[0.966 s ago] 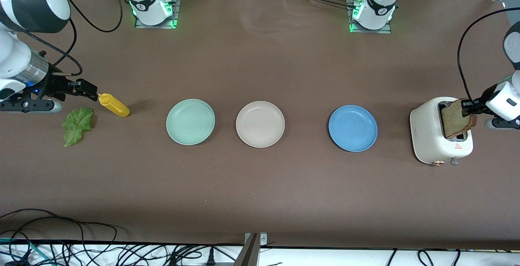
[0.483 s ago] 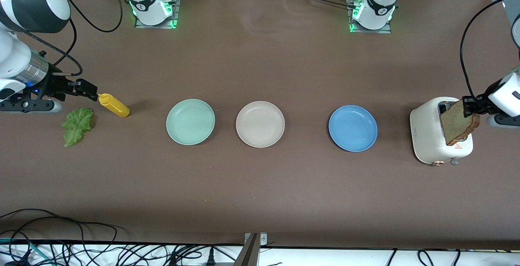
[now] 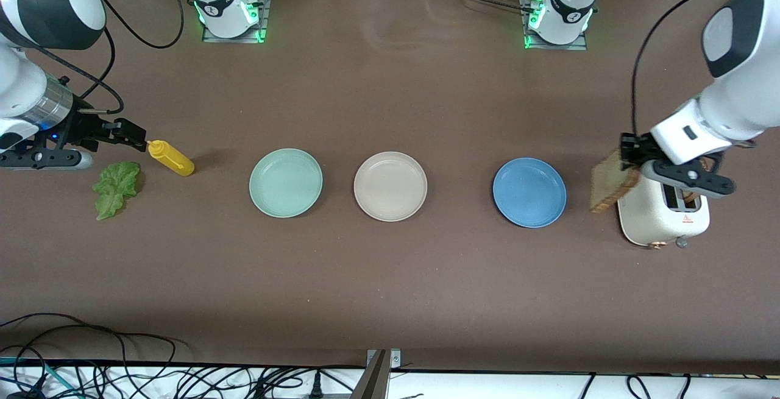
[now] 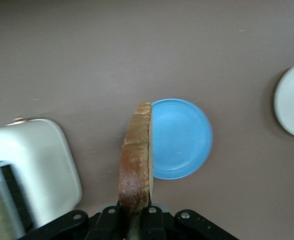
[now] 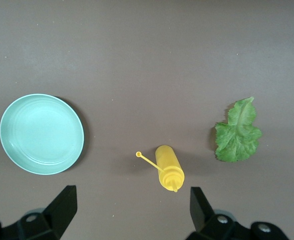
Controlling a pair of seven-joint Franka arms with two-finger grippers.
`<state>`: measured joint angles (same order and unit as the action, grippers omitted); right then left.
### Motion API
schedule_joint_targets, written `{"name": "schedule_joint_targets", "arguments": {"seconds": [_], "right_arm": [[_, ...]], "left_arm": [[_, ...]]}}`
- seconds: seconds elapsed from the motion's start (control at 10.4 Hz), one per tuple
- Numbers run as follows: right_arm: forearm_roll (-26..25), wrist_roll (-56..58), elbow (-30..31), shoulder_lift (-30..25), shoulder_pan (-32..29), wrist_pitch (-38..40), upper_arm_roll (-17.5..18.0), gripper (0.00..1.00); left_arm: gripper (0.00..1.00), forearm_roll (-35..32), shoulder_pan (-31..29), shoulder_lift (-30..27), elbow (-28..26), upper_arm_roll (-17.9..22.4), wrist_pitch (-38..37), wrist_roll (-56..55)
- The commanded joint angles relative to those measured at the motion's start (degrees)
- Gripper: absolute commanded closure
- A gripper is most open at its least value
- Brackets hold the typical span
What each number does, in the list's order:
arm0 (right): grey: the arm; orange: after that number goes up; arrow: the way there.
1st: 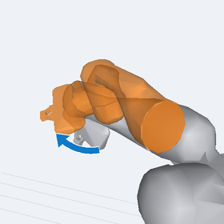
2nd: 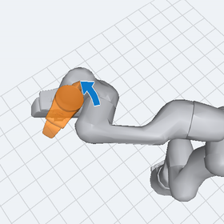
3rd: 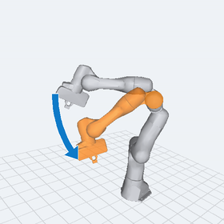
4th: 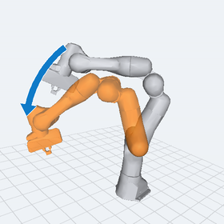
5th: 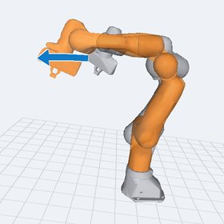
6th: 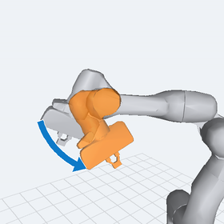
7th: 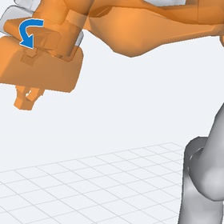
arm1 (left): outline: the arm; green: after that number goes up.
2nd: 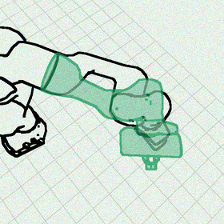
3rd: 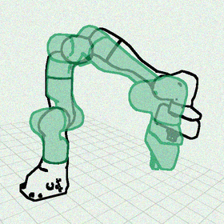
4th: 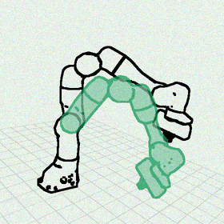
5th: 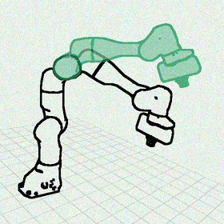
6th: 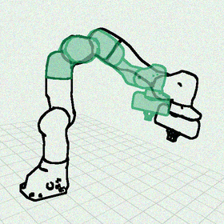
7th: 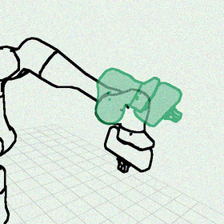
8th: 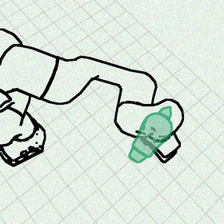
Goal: Make sandwich on beige plate with both arms
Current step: 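Carry the bread slice with the left gripper onto the beige plate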
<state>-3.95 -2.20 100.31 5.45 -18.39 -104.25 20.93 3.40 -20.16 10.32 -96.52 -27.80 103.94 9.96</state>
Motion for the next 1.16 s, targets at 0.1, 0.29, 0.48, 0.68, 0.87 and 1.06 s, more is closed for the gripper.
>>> {"name": "schedule_joint_targets", "arguments": {"seconds": [0.1, 0.29, 0.48, 0.68, 0.87, 1.06], "right_arm": [[0.61, -0.35, -0.9, 0.17, -0.15, 0.97, 0.17, 0.0], [0.61, -0.35, -0.9, 0.17, -0.15, 0.97, 0.17, 0.0], [0.61, -0.35, -0.9, 0.17, -0.15, 0.97, 0.17, 0.0], [0.61, -0.35, -0.9, 0.17, -0.15, 0.97, 0.17, 0.0], [0.61, -0.35, -0.9, 0.17, -0.15, 0.97, 0.17, 0.0], [0.61, -0.35, -0.9, 0.17, -0.15, 1.06, 0.17, 0.0]], "left_arm": [[1.0, 11.15, 2.57, 2.59, 1.51, -0.15, -1.2, -0.98], [1.0, 20.72, 3.98, 6.27, 1.6, -0.15, -0.67, -1.17], [1.0, 28.47, 6.96, 13.03, 1.86, -0.24, -0.15, -0.11], [1.0, 30.08, 11.35, 17.08, 1.86, -0.15, 3.7, -0.2], [1.0, 33.32, 14.69, 20.7, 1.86, -0.15, 8.45, -0.2], [1.0, 39.02, 16.28, 23.42, 1.86, -0.15, 10.83, -0.11]]}}
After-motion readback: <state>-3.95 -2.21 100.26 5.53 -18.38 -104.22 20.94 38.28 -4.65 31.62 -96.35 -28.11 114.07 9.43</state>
